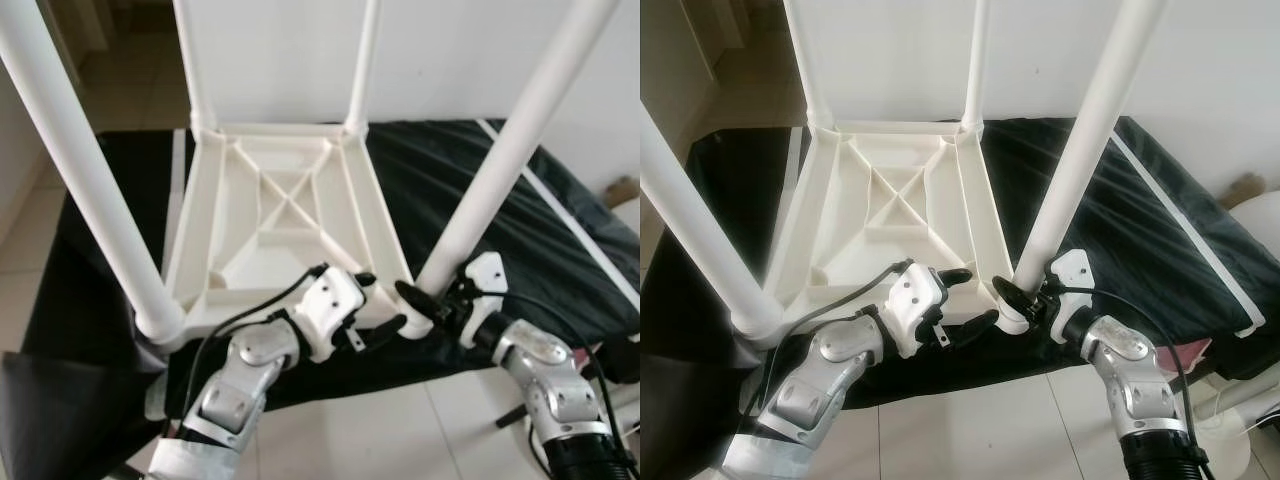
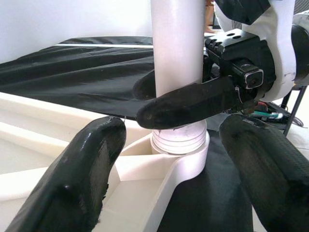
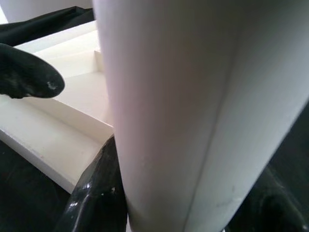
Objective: Building children table
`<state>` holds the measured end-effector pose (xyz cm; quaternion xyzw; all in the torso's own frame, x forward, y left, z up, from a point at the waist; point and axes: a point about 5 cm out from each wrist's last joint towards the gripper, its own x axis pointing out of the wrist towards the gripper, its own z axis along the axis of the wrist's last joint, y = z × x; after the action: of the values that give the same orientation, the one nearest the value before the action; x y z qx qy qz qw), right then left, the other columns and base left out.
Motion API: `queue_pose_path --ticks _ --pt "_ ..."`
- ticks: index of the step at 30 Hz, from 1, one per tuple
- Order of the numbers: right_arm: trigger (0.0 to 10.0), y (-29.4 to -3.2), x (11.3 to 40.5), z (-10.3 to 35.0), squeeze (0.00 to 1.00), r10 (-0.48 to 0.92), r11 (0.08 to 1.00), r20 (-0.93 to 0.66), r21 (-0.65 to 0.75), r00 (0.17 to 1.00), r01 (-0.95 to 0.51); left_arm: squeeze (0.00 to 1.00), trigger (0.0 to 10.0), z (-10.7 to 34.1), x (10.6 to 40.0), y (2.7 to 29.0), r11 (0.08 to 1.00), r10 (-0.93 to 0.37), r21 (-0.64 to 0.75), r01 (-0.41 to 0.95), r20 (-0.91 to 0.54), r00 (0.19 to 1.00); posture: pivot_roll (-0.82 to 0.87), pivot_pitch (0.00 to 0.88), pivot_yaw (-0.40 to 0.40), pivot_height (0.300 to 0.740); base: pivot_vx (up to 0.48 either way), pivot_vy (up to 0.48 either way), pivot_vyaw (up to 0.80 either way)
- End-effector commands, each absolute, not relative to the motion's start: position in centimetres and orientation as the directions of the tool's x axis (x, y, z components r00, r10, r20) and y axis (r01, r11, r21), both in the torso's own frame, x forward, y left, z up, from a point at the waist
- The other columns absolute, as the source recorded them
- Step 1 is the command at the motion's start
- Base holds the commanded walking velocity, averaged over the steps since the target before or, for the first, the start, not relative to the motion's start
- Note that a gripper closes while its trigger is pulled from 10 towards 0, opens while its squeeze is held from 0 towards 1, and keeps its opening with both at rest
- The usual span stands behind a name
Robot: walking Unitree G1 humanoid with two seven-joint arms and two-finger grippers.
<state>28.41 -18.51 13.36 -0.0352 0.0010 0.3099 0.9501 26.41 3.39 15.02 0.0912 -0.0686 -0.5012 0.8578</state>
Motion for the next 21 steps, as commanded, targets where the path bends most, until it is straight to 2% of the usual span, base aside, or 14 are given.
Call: queue_pose_path --ticks 1,5,8,12,18,19,20,21 --pt "10.0 -18.8 28.3 12.3 0.00 0.550 0.832 -0.067 -0.044 0.832 -0.553 0.00 10.0 15.0 26.5 3.4 0.503 -0.859 0.225 0.834 0.025 0.511 0.00 0.026 -0.063 0.740 0.000 0.000 0.00" --pt "10.0 -18.8 28.3 12.2 0.00 0.525 0.848 -0.066 -0.046 0.848 -0.528 0.00 10.0 14.9 26.4 3.3 0.502 -0.860 0.224 0.835 0.025 0.510 0.00 0.025 -0.063 0.740 0.000 0.000 0.00" --pt "10.0 -18.6 28.7 11.9 0.00 0.370 0.928 -0.061 -0.017 0.927 -0.371 0.00 10.0 14.8 26.2 3.2 0.493 -0.865 0.223 0.841 0.021 0.501 -0.01 0.024 -0.059 0.740 0.000 0.000 0.00" --pt "10.0 -17.8 28.4 11.2 0.00 0.285 0.959 -0.081 0.026 0.955 -0.283 0.00 10.0 14.8 26.1 3.2 0.486 -0.869 0.219 0.846 0.019 0.495 -0.01 0.026 -0.056 0.740 0.000 0.000 0.00" --pt "10.0 -17.4 28.2 10.8 0.00 0.238 0.971 -0.090 0.049 0.967 -0.234 0.00 10.0 14.8 26.0 3.2 0.484 -0.870 0.218 0.848 0.018 0.492 -0.01 0.028 -0.057 0.740 0.000 0.000 0.00" --pt "10.0 -17.0 28.0 10.4 0.00 0.157 0.985 -0.101 0.091 0.983 -0.148 0.00 10.0 14.7 26.0 3.2 0.483 -0.871 0.216 0.849 0.016 0.491 -0.01 0.028 -0.057 0.740 0.000 0.000 0.00" --pt "10.0 -17.0 28.0 10.4 0.00 0.157 0.985 -0.101 0.091 0.983 -0.148 0.00 10.0 14.7 26.0 3.2 0.483 -0.871 0.216 0.849 0.016 0.491 -0.01 0.028 -0.057 0.740 0.000 0.000 0.00" --pt "10.0 -16.4 27.8 10.1 0.00 0.089 0.989 -0.109 0.124 0.990 -0.075 0.00 10.0 14.6 25.9 3.2 0.482 -0.871 0.215 0.850 0.014 0.491 -0.01 0.029 -0.056 0.740 0.000 0.000 0.00"
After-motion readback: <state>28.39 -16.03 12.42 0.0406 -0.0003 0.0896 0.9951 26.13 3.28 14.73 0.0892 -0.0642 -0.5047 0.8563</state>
